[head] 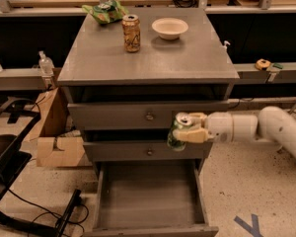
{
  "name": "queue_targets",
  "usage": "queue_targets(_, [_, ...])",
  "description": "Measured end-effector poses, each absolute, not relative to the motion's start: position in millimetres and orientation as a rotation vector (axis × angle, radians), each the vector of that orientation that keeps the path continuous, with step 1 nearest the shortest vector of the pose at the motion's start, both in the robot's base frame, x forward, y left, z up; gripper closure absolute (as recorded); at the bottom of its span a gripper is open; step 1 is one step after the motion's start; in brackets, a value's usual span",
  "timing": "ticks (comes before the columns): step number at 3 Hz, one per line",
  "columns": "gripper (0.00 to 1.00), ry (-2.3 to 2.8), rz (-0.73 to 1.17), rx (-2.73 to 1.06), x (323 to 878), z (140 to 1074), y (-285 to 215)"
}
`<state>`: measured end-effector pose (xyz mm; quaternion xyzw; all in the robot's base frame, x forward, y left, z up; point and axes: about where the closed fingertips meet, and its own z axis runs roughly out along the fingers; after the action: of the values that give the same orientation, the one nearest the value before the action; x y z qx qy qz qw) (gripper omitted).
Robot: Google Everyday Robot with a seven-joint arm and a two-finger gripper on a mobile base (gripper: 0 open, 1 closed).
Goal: Pick green can from bottom drawer and place on counter
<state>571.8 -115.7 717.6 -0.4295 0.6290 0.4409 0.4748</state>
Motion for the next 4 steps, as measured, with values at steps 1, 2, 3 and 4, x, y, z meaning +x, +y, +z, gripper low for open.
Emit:
queue_targets(1, [1.0,1.515,1.089,-1.052,575.3,785.5,-133.3])
queue_targets(2, [1.0,1.522,1.069,-1.051,590.1,851.2,-157.0])
queue_targets(3, [1.0,1.527,1.039,-1.074,614.7,895.8,-172.9])
queue_targets(4, [1.0,1.545,0.979,-1.08,654.4,923.0,-176.8])
